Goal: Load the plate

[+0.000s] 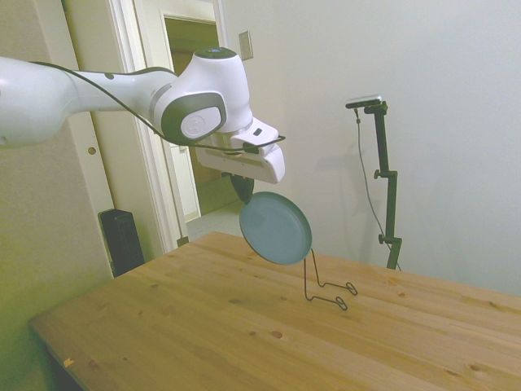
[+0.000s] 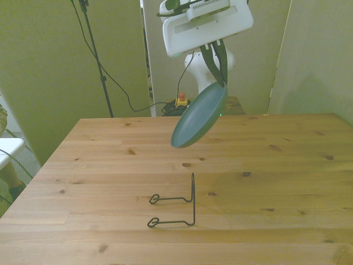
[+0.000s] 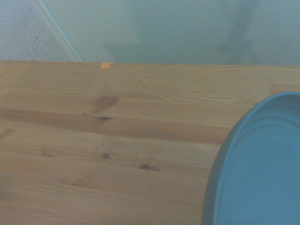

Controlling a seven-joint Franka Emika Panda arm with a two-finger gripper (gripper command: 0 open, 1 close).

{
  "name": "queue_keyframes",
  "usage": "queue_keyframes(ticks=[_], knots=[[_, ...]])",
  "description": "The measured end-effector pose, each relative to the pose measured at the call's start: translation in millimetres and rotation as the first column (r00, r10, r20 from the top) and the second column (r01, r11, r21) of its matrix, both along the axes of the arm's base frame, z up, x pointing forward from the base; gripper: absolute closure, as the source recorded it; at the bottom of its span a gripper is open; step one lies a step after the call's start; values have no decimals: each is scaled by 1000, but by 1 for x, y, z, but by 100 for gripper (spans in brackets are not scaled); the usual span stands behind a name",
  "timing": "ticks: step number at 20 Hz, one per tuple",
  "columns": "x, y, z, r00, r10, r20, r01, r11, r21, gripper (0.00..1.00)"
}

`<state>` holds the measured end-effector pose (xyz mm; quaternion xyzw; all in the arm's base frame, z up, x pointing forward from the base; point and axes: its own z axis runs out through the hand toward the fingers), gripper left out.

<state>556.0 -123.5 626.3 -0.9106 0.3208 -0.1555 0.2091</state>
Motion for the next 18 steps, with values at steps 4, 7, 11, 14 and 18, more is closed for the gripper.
queue_keyframes(ticks=[4,7,11,14,18], knots=[[6,-25,-2,1000,-22,0,22,1000,15,100],[17,-38,-7,999,-39,-6,39,999,10,100],[18,-47,0,999,-32,-20,33,998,55,100],[20,-77,8,1000,-19,-6,20,995,100,100],[35,-113,2,1000,27,1,-27,987,158,100]])
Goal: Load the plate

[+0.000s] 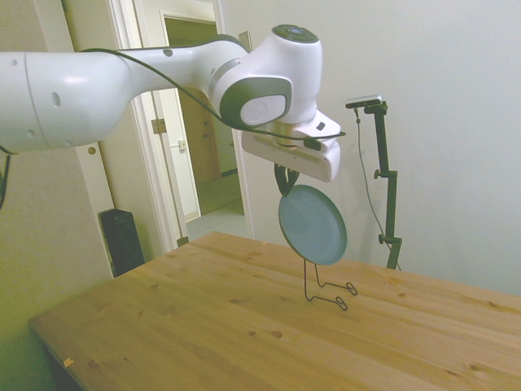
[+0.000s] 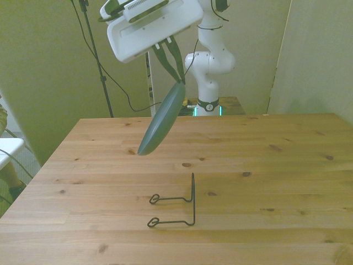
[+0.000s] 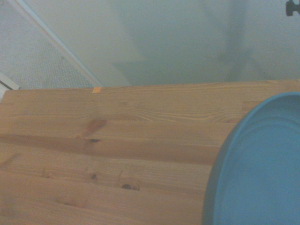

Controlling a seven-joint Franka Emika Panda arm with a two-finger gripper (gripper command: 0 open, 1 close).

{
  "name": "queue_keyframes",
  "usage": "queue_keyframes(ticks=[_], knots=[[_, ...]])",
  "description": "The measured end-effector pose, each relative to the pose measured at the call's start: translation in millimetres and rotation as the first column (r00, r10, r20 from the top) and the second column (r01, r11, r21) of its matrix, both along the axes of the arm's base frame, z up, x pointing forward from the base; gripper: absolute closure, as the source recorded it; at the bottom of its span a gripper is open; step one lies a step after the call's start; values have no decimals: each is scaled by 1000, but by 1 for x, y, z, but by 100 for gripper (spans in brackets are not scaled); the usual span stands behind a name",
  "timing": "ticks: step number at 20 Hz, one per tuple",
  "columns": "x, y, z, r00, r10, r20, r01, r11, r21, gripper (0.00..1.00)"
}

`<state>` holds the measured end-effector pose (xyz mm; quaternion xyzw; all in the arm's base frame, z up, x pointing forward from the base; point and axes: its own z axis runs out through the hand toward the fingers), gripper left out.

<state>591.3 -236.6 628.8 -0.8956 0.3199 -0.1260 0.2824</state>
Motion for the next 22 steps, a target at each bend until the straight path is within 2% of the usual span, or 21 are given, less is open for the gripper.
queue_keyframes(ticks=[7,17,22], knots=[[35,-7,-18,996,90,17,-90,995,40,100],[52,4,-35,990,141,10,-141,988,62,100],[61,7,-55,984,179,13,-180,980,82,100]])
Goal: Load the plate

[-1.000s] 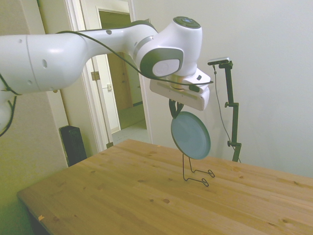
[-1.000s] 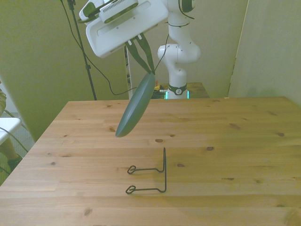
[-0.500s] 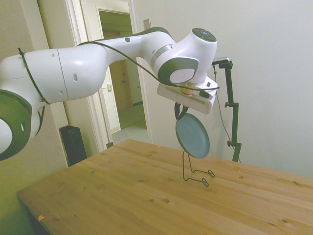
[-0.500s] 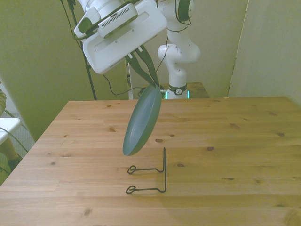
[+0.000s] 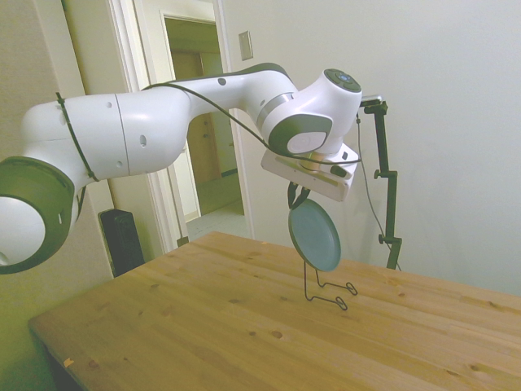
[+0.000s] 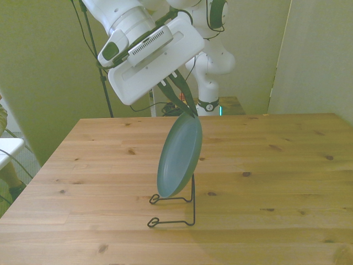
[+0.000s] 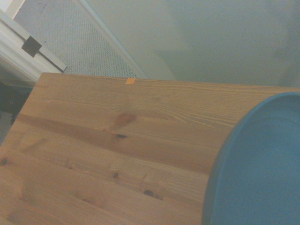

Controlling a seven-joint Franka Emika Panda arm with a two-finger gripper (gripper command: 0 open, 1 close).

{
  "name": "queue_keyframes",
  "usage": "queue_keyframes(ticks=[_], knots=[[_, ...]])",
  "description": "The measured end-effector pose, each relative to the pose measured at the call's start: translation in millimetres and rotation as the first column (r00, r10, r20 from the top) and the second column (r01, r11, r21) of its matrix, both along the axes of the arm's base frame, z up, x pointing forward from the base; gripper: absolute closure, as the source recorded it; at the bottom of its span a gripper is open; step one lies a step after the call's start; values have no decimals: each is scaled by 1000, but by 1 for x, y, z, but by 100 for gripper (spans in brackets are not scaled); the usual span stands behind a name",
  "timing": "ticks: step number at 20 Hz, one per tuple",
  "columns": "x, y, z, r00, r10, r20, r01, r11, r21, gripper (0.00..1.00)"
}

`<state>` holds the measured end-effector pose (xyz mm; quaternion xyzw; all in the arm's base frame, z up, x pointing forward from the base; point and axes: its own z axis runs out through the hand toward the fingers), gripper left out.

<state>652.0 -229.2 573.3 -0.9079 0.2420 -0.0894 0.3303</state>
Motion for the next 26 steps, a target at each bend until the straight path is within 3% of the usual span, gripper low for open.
queue_keyframes(ticks=[7,26], knots=[[-8,-19,-14,998,55,20,-57,994,98,100],[8,-47,-46,994,110,22,-112,982,152,100]])
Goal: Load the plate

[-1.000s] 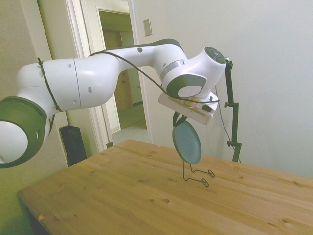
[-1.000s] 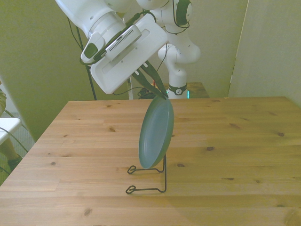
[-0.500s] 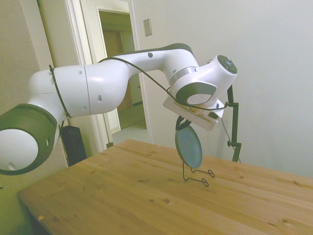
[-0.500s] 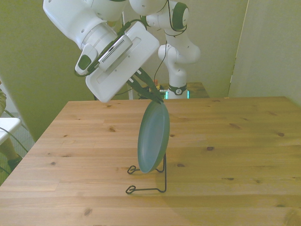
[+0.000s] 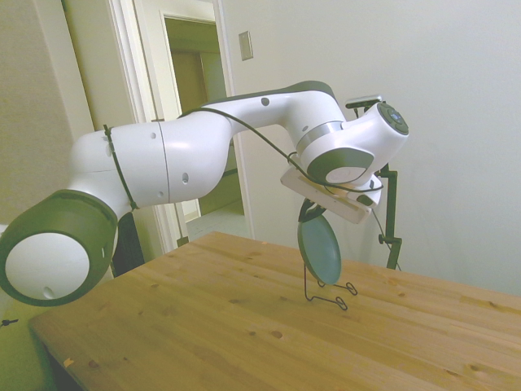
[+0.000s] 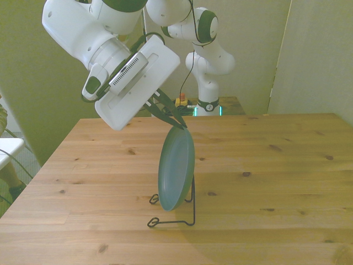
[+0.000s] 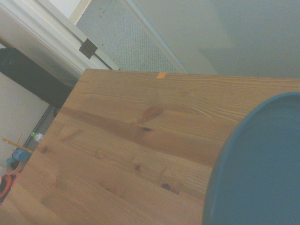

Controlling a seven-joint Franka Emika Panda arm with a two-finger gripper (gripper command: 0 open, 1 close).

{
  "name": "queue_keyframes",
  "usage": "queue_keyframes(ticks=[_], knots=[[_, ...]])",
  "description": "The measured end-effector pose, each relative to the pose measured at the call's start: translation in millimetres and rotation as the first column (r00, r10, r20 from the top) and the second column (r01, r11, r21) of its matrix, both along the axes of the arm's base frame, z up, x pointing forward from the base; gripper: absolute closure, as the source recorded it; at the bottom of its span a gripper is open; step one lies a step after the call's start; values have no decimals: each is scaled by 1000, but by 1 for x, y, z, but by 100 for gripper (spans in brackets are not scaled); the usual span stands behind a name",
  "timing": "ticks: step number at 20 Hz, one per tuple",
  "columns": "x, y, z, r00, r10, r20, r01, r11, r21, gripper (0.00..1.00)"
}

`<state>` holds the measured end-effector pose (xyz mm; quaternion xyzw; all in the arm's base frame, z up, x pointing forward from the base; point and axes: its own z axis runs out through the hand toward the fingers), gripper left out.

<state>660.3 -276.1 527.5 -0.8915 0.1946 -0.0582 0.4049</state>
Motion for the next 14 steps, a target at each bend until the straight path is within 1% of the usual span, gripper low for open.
queue_keyframes(ticks=[10,14], knots=[[4,-13,-8,999,45,10,-46,998,48,100],[8,-18,-17,998,58,10,-59,996,63,100]])
